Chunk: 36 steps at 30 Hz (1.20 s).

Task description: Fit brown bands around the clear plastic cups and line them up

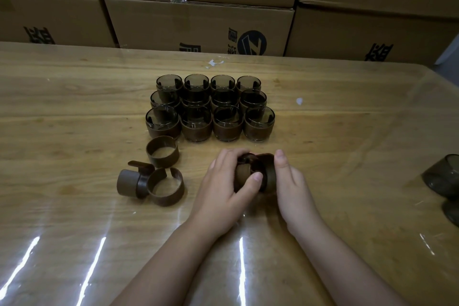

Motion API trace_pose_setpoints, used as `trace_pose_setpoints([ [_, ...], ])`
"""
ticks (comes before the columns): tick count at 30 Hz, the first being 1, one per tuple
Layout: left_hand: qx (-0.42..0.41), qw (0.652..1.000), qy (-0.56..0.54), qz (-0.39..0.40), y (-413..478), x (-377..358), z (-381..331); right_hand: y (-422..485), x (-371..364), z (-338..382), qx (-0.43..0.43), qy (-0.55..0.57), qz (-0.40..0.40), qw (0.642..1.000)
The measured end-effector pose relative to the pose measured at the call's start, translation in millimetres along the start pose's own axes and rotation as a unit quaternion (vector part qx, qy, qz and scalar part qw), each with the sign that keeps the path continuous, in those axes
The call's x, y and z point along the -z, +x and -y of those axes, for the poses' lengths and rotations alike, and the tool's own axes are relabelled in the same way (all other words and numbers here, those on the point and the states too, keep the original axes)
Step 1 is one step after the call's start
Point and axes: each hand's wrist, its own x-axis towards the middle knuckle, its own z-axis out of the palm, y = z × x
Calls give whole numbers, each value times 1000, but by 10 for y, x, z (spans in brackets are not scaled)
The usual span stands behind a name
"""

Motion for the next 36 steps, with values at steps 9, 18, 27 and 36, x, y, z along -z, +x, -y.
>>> trace_pose_setpoints([
  [9,21,999,34,-7,-12,3,-55,49,-10,-44,-17,-61,-39,997],
  [18,2,999,52,-9,-22,22,-122,51,-40,-43,-8,-78,-53,996],
  [27,-25,997,73,-4,-37,6,-133,39,-49,-82,2,-61,-57,996],
  [36,146,983,-103,-41,21,20,-28,-11,-43,-92,51,-51,-41,997],
])
